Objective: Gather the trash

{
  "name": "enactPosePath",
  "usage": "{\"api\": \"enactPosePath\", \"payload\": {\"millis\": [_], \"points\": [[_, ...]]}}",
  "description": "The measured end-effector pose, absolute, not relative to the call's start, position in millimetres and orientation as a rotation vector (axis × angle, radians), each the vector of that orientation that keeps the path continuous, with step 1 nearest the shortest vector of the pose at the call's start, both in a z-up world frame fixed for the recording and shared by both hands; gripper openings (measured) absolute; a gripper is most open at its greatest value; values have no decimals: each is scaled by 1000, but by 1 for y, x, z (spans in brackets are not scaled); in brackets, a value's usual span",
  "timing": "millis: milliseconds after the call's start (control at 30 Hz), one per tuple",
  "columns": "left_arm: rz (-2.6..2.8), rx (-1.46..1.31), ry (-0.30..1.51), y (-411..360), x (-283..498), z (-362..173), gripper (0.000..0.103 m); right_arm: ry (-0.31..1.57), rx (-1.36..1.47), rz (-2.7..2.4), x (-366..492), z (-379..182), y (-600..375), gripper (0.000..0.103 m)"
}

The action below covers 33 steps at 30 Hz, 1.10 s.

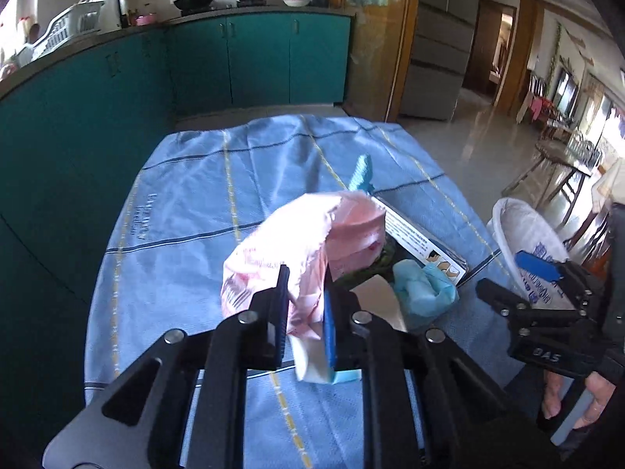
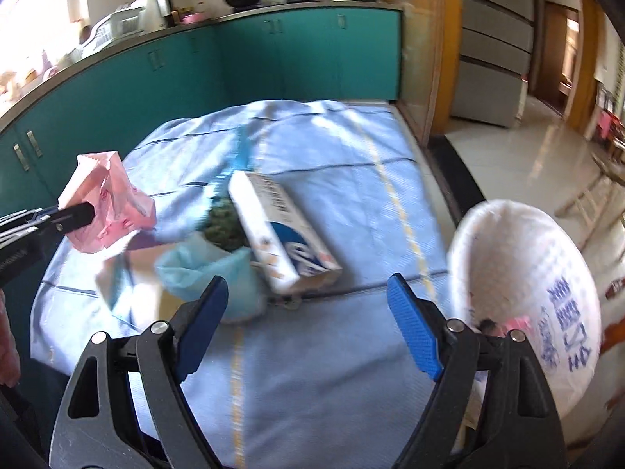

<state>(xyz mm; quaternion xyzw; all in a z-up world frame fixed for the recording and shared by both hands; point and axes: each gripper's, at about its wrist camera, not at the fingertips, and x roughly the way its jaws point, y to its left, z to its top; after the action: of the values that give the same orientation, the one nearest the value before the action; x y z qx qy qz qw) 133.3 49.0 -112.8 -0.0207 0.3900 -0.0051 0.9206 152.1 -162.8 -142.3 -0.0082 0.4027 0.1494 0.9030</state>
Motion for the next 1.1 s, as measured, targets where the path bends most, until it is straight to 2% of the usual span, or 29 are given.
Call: {"api": "enactPosePath", "payload": {"millis": [167, 400, 433, 467, 500, 567, 667, 700, 733, 767, 833, 967, 1100], "points": [[-7, -88, 793, 79, 108, -107, 16, 843, -46, 402, 161, -142, -124, 82], [-29, -157, 894, 95, 97, -144, 16, 891, -118, 442, 165, -156, -86, 81], [-39, -170, 915, 94, 97, -151, 17, 892, -129, 446, 163, -157, -83, 74], [-39, -168, 929, 92, 98, -156, 19, 895, -143, 448, 162, -158, -81, 63], [-36, -160, 936, 89, 98, -159, 19, 900, -160, 447, 161, -160, -79, 57], [-27, -144, 945, 85, 98, -164, 27, 901, -168, 464, 158, -160, -78, 42], [-28, -158, 950, 83, 100, -165, 39, 893, -176, 471, 151, -155, -81, 30], [-28, -167, 949, 84, 100, -165, 41, 889, -179, 465, 148, -154, -83, 29], [-26, -176, 944, 86, 99, -164, 49, 886, -178, 462, 146, -153, -85, 26], [-20, -183, 940, 89, 98, -163, 61, 882, -174, 459, 144, -151, -88, 24], [6, -212, 916, 96, 96, -160, 76, 874, -160, 447, 140, -146, -97, 24], [22, -271, 904, 109, 96, -158, 82, 870, -121, 407, 137, -143, -116, 24], [29, -289, 915, 113, 97, -162, 83, 880, -97, 365, 138, -144, -131, 24]]}}
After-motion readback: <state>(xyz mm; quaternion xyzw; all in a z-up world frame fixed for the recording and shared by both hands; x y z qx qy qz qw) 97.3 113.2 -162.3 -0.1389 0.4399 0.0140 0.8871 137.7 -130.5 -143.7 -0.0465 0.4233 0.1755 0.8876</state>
